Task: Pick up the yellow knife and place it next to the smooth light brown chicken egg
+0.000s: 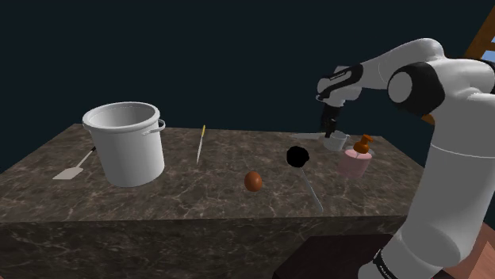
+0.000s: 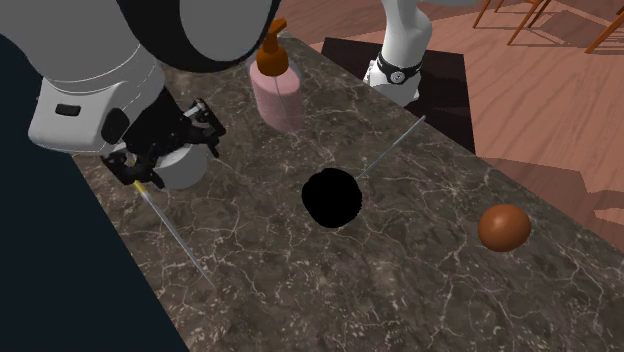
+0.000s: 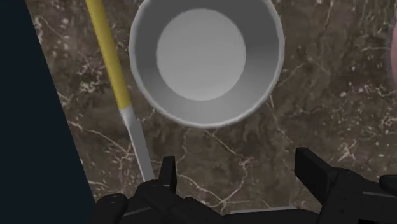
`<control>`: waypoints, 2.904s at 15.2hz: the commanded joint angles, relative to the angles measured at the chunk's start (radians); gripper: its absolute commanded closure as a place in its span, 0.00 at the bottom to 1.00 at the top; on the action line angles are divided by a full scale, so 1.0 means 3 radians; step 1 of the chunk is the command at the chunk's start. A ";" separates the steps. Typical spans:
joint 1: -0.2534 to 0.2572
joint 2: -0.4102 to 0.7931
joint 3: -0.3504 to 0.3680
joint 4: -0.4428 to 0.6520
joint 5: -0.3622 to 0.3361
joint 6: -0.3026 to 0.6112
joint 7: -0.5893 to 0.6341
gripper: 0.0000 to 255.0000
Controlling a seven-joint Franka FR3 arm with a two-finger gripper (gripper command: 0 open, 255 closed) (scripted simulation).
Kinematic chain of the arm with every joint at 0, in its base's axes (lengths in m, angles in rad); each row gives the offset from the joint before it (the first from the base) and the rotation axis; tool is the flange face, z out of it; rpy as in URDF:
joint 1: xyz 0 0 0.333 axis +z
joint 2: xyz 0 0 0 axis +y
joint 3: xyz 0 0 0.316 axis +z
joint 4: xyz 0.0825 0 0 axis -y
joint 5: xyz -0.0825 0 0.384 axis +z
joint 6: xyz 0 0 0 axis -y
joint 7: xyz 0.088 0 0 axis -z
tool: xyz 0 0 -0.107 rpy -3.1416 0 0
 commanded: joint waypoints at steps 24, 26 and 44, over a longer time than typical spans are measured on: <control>-0.0456 0.1111 0.0259 0.1029 0.0427 0.0016 -0.0643 1.00; -0.0456 0.1111 0.0259 0.1029 0.0427 0.0016 -0.0643 1.00; -0.0437 0.0902 0.0186 0.1302 0.0312 -0.0447 -0.0576 1.00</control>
